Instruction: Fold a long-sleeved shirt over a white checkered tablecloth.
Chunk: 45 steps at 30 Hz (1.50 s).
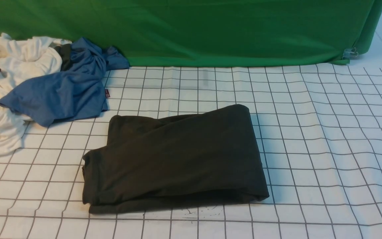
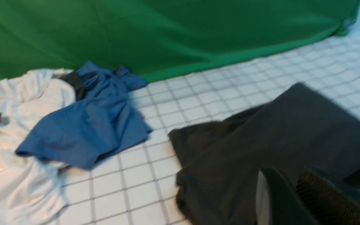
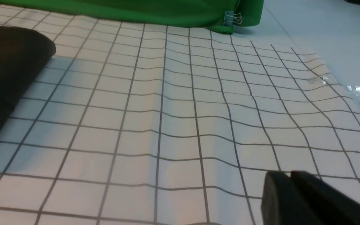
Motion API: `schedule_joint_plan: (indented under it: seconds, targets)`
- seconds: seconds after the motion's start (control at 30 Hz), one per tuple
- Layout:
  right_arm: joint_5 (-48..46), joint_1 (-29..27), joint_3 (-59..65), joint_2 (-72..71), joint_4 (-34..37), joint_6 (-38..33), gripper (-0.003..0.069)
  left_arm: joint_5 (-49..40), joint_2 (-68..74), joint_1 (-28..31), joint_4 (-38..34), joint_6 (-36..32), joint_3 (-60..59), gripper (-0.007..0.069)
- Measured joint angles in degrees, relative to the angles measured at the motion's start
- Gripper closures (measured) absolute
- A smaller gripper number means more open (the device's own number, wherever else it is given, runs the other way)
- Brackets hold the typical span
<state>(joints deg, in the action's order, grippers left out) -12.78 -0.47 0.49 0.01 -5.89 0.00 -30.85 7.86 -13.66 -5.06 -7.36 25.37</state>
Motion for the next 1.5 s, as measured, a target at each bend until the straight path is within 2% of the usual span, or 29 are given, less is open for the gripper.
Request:
schedule_joint_plan:
  seconds: [0.03,0.17,0.27,0.37,0.53,0.67,0.87,1.5]
  targets:
    - [0.00,0.00,0.00,0.00,0.00,0.00,0.0570,0.92,-0.07,0.00,-0.74,0.00,-0.42,0.0562]
    - [0.00,0.00,0.00,0.00,0.00,0.00,0.0555,14.60,-0.71,1.05,-1.99,0.00,-6.47,0.0587]
    - [0.00,0.00,0.00,0.00,0.00,0.00,0.0541,21.38,-2.91,5.55,-1.99,0.00,-12.94,0.0636]
    - [0.00,0.00,0.00,0.00,0.00,0.00,0.0531,23.07,-5.95,10.34,-1.92,0.00,-17.67,0.0650]
    - [-0.01,0.00,0.00,-0.04,0.00,0.00,0.0517,23.48,-7.76,13.94,-0.06,0.43,-23.84,0.0653]
    - [-0.02,0.00,0.00,-0.04,0.00,0.00,0.0510,21.88,-7.76,13.38,0.75,2.88,-25.67,0.0653]
    - [0.04,0.00,0.00,-0.04,0.00,0.00,0.0492,18.06,-7.76,12.61,1.11,2.50,-25.79,0.0653]
    - [0.04,0.00,0.00,-0.04,0.00,0.00,0.0433,18.39,-7.76,14.74,2.50,2.32,-25.79,0.0653]
